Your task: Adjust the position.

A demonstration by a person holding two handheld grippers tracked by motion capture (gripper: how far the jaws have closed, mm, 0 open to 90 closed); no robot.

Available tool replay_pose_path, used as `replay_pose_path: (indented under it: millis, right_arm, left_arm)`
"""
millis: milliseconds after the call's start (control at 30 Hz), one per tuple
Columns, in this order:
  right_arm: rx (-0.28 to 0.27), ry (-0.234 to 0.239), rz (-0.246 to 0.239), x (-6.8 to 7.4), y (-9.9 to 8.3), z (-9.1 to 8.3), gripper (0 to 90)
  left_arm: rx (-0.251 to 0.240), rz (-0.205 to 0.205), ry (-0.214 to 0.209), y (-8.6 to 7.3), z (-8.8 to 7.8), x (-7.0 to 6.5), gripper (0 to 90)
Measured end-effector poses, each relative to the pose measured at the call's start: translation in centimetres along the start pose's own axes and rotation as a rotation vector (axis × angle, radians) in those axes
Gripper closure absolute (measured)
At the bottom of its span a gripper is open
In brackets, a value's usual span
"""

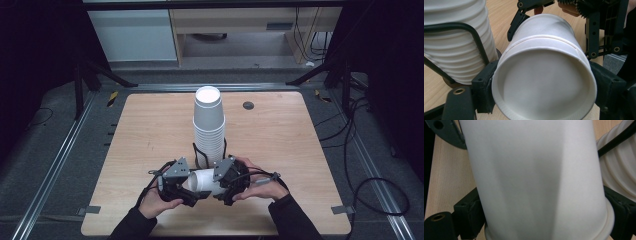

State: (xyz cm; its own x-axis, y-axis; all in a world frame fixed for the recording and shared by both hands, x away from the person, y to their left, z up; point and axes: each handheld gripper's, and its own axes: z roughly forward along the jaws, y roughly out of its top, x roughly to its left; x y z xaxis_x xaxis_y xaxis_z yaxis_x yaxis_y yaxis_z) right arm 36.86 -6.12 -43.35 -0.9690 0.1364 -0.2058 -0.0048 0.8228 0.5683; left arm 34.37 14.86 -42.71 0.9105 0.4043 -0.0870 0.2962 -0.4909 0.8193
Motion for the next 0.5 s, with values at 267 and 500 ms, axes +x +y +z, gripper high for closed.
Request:
replay_pose_path:
  millis: [267,500]
  right_arm:
    - [-0.005,0.018,0.009,0.04,-0.07,0.27,7.4]
    - [-0.024,0.025,0.029,-0.09,-0.12,0.02,3.0]
  left_arm:
    - [0.006,0.001,-0.008,0.06,-0.16,0.01,21.6]
    - [-0.002,0.007,-0.022,0.13,-0.33,-0.08,22.2]
